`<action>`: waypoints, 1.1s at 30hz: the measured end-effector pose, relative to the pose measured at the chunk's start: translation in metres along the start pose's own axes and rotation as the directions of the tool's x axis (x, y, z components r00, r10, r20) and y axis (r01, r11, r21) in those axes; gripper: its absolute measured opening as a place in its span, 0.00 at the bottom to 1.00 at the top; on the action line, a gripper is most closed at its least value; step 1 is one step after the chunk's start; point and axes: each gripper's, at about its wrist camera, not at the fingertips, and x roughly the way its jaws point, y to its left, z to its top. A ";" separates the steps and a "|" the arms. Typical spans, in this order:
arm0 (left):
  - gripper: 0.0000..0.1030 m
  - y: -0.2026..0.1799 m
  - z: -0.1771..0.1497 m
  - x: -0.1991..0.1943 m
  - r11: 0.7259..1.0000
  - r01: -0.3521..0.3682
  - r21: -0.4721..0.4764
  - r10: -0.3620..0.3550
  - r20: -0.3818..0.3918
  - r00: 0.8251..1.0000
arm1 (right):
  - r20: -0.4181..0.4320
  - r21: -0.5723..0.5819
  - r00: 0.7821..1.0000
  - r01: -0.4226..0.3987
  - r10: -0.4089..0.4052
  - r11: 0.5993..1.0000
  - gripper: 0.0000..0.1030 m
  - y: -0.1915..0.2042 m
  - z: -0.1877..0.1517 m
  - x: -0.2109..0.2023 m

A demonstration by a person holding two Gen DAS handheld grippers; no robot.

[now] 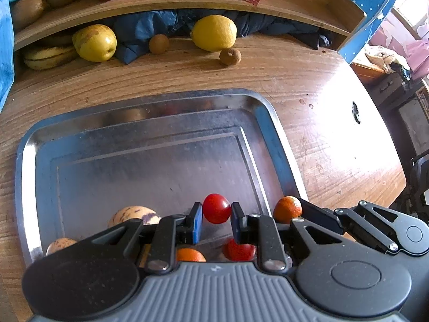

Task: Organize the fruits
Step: 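Carry the tomato in left tool and orange in right tool over the tray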

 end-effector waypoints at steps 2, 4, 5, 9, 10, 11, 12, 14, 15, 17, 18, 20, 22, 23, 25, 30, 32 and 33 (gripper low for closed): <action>0.24 -0.001 -0.001 0.000 1.000 -0.003 -0.001 0.003 -0.003 1.000 | -0.003 0.000 1.000 -0.001 0.001 1.000 0.30 0.000 -0.001 -0.001; 0.24 -0.001 -0.002 0.000 1.000 -0.006 -0.001 0.006 -0.007 1.000 | -0.004 -0.001 1.000 -0.002 0.002 1.000 0.30 0.001 -0.003 -0.001; 0.24 -0.001 -0.002 0.000 1.000 -0.008 -0.002 0.008 -0.009 1.000 | -0.005 -0.003 1.000 -0.003 0.003 1.000 0.30 0.001 -0.004 -0.002; 0.24 -0.002 -0.004 -0.001 1.000 -0.010 -0.001 0.010 -0.013 1.000 | -0.010 -0.007 1.000 -0.006 0.006 1.000 0.30 0.002 -0.006 -0.003; 0.24 -0.002 -0.004 -0.001 1.000 -0.011 -0.001 0.011 -0.014 1.000 | -0.012 -0.008 1.000 -0.006 0.006 1.000 0.30 0.002 -0.007 -0.004; 0.24 -0.002 -0.004 -0.002 1.000 -0.012 -0.001 0.012 -0.015 1.000 | -0.013 -0.009 1.000 -0.007 0.006 1.000 0.30 0.003 -0.007 -0.004; 0.24 -0.002 -0.005 -0.002 1.000 -0.014 0.000 0.014 -0.017 1.000 | -0.013 -0.010 1.000 -0.007 0.006 1.000 0.30 0.003 -0.007 -0.004; 0.24 -0.002 -0.005 -0.002 1.000 -0.017 0.001 0.017 -0.018 1.000 | -0.014 -0.010 1.000 -0.007 0.007 1.000 0.30 0.003 -0.008 -0.005; 0.24 -0.002 -0.006 -0.002 1.000 -0.018 0.000 0.018 -0.019 1.000 | -0.016 -0.011 1.000 -0.007 0.007 1.000 0.30 0.003 -0.008 -0.005; 0.24 -0.002 -0.006 -0.003 1.000 -0.021 -0.001 0.021 -0.022 1.000 | -0.017 -0.011 1.000 -0.007 0.007 1.000 0.30 0.004 -0.009 -0.005; 0.24 -0.002 -0.006 -0.003 1.000 -0.022 -0.001 0.022 -0.023 1.000 | -0.017 -0.011 1.000 -0.007 0.007 1.000 0.30 0.004 -0.009 -0.005; 0.24 -0.002 -0.006 -0.003 1.000 -0.024 -0.001 0.024 -0.024 0.999 | -0.017 -0.012 1.000 -0.007 0.007 1.000 0.30 0.004 -0.009 -0.005; 0.24 -0.002 -0.007 -0.003 1.000 -0.025 -0.001 0.025 -0.025 0.999 | -0.019 -0.013 1.000 -0.008 0.008 1.000 0.30 0.004 -0.009 -0.005; 0.24 -0.002 -0.007 -0.003 1.000 -0.026 -0.001 0.026 -0.024 0.999 | -0.020 -0.014 1.000 -0.009 0.009 1.000 0.30 0.004 -0.010 -0.006; 0.24 -0.003 -0.007 -0.004 1.000 -0.028 -0.001 0.028 -0.023 0.999 | -0.023 -0.015 1.000 -0.011 0.011 1.000 0.30 0.004 -0.012 -0.006; 0.24 -0.002 -0.008 -0.005 0.999 -0.032 -0.005 0.032 -0.023 0.999 | -0.029 -0.018 0.999 -0.015 0.014 1.000 0.30 0.006 -0.013 -0.007; 0.24 -0.001 -0.009 -0.006 0.999 -0.034 -0.007 0.034 -0.022 0.999 | -0.031 -0.019 0.999 -0.016 0.015 1.000 0.30 0.007 -0.014 -0.008; 0.24 -0.001 -0.009 -0.006 0.999 -0.034 -0.008 0.034 -0.021 0.999 | -0.032 -0.020 0.999 -0.016 0.016 1.000 0.30 0.008 -0.014 -0.008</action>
